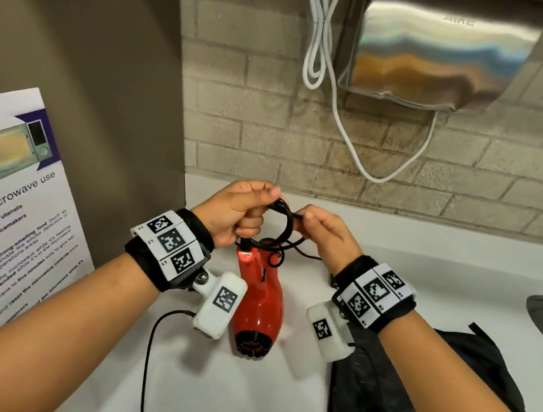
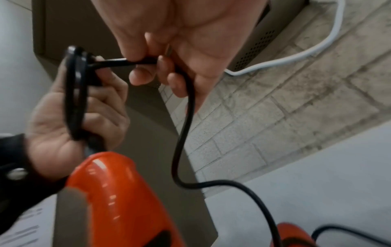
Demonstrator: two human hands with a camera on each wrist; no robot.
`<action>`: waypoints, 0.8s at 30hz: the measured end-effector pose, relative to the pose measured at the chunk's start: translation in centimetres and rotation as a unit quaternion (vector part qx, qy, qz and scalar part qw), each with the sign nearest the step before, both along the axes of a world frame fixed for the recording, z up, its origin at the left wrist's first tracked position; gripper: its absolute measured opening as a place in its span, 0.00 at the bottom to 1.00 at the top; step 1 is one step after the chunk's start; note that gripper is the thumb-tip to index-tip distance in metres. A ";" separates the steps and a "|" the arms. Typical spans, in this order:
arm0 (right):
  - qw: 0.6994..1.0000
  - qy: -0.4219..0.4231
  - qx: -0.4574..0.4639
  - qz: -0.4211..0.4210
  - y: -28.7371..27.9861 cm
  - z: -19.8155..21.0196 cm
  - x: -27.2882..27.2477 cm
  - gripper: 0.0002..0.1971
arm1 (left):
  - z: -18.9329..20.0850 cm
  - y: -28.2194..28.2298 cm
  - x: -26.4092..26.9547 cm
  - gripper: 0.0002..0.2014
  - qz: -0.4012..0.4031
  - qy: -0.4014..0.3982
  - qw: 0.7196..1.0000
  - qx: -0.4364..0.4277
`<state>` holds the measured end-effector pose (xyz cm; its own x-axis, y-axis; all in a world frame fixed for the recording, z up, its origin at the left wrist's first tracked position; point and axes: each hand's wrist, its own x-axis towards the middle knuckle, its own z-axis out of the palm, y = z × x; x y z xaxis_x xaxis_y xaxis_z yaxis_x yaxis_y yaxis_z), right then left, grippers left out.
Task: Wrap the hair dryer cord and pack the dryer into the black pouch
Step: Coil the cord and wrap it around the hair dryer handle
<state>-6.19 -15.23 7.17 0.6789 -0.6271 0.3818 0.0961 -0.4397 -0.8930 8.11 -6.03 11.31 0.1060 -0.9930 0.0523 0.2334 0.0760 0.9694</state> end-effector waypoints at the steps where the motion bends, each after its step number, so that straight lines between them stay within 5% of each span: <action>1: 0.999 0.015 -0.018 -0.022 -0.3 0.4 0.2 0.11 | 0.0 0.0 0.0 0.13 0.000 0.001 1.000 0.006; 7: 0.976 0.074 -0.154 -0.138 -1.6 4.4 0.8 0.09 | 0.1 -0.4 -0.6 0.12 0.036 0.001 0.999 0.013; 13: 0.908 0.114 -0.340 -0.217 -0.6 7.5 0.8 0.11 | 0.6 -0.5 -0.7 0.16 0.013 -0.061 0.998 0.029; 24: 0.800 0.215 -0.465 -0.312 2.5 9.2 -0.1 0.15 | 0.5 -1.2 -0.9 0.19 0.042 -0.155 0.987 0.020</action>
